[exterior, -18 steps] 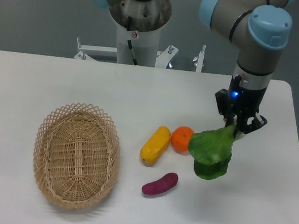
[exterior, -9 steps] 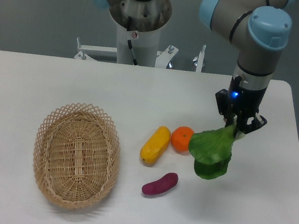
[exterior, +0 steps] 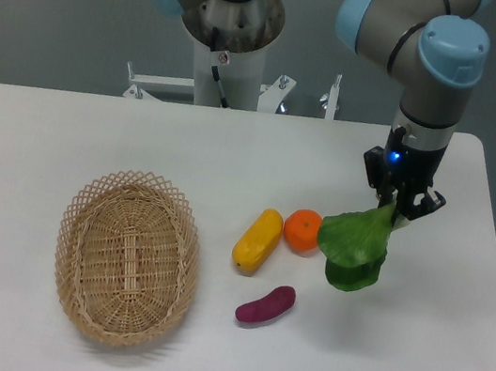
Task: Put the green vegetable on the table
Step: 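Lower the held green bok choy onto the table with the gripper, then open the gripper to release the bok choy and lift away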
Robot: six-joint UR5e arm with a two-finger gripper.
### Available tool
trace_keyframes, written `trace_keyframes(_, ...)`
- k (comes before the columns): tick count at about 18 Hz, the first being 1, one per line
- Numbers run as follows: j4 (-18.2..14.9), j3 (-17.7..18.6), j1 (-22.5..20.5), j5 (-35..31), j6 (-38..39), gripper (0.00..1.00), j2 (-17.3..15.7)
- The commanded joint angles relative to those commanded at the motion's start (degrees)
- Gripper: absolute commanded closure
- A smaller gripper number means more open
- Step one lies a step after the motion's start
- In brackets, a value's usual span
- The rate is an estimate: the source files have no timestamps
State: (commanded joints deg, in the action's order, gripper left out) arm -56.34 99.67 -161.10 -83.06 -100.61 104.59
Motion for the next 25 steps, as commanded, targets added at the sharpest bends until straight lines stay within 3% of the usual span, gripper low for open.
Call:
trace_keyframes(3,0.35,0.79,-2.64,0.0,-6.77,0.68,1.84)
trace_keyframes(7,4.46,4.47,-4.67,-0.09,-14.42,0.67,3.78)
trace_keyframes(8,6.4,5.18,-4.93,-0.09,-14.96,0.67,4.04)
trace_keyframes(10,7.2,6.41,-5.11,-0.26,-14.97,0.67,4.4)
trace_keyframes(18,7.38,8.0,-5.28,-0.35,-14.18,0.64,5.19)
trace_keyframes(21,7.38,8.18,-5.28,-0.35,-14.0,0.51,5.28)
trace_keyframes(25,8.43,7.3,-5.19,-0.18,-11.11,0.0,5.02)
